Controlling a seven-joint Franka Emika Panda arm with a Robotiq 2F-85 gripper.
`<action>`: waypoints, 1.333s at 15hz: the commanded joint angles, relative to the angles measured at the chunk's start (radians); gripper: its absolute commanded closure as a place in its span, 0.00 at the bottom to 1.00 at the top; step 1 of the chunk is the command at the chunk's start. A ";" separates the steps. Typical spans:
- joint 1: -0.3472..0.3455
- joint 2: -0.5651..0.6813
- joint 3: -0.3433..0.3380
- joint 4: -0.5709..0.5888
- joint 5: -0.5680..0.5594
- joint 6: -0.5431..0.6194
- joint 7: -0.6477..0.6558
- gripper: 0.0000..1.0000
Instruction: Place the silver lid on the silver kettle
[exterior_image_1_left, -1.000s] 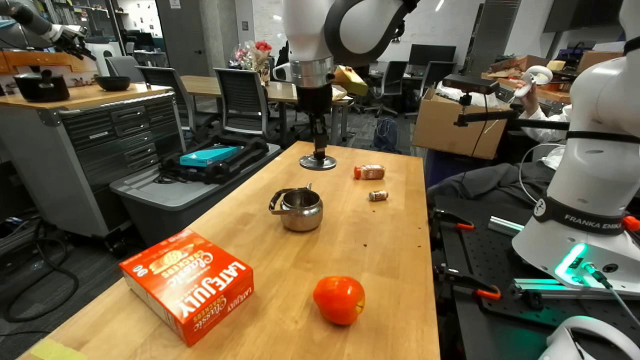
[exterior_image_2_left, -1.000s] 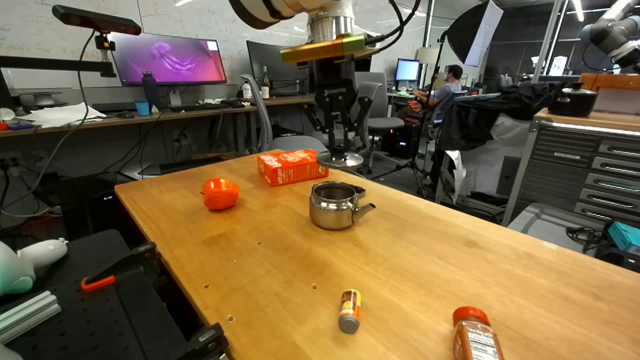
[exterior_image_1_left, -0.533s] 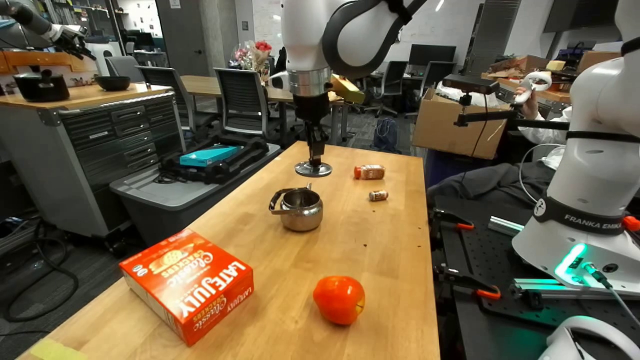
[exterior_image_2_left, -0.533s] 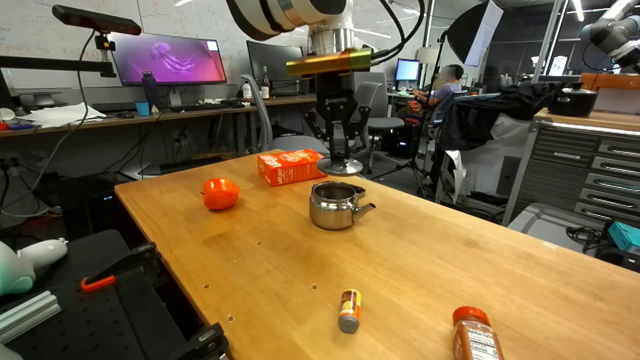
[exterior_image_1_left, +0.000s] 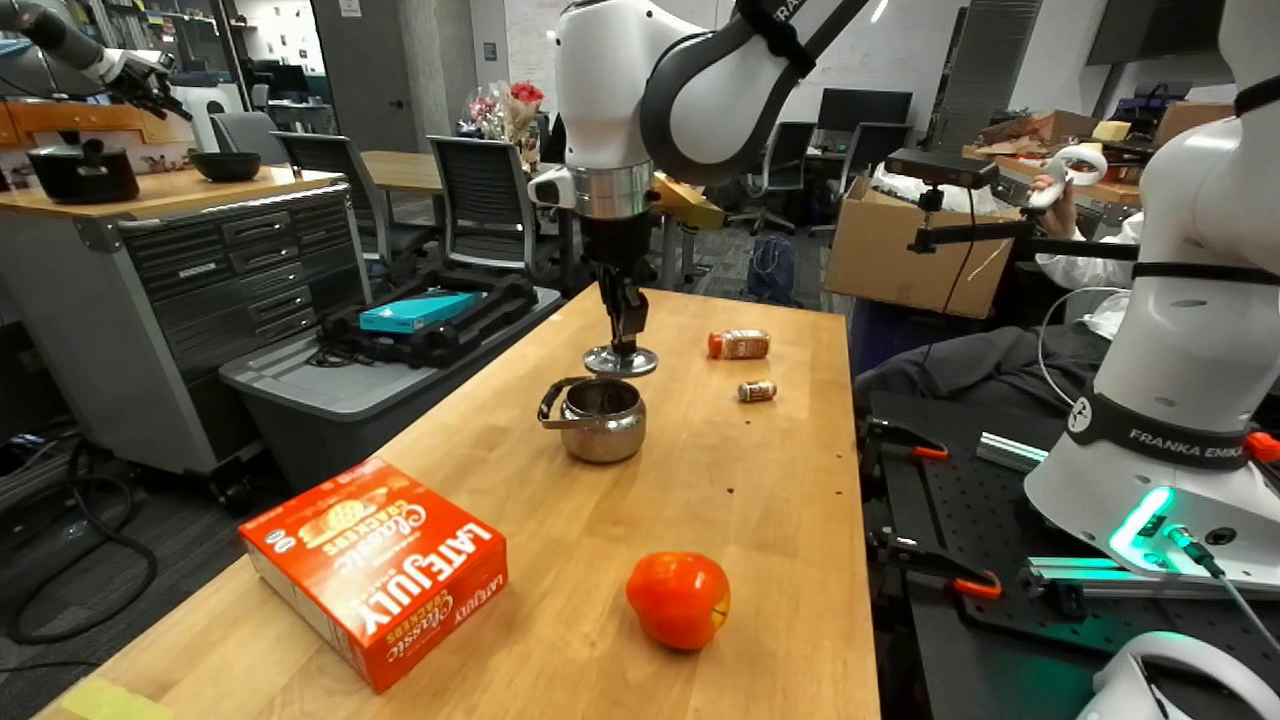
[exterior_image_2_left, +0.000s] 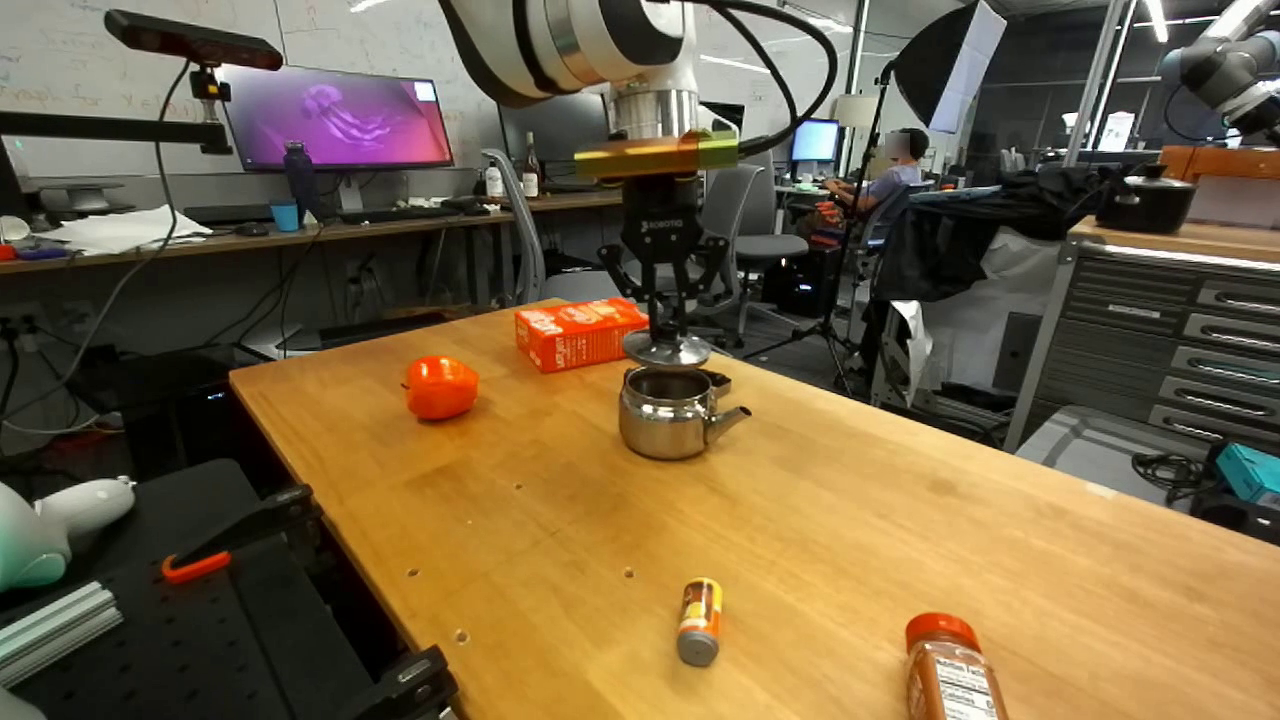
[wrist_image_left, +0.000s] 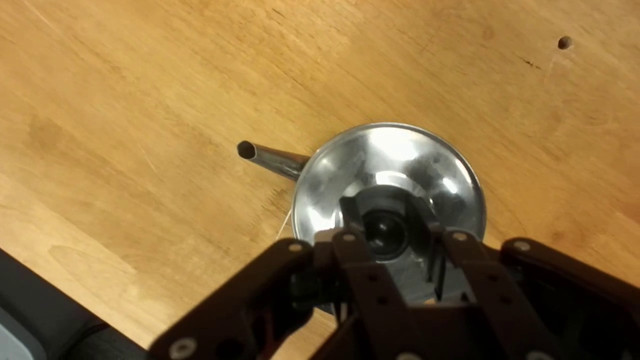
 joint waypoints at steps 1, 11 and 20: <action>0.004 0.012 0.010 0.006 0.000 0.044 -0.005 0.93; 0.027 0.075 -0.001 0.041 -0.048 0.080 0.052 0.93; 0.037 0.132 -0.016 0.100 -0.061 0.075 0.107 0.93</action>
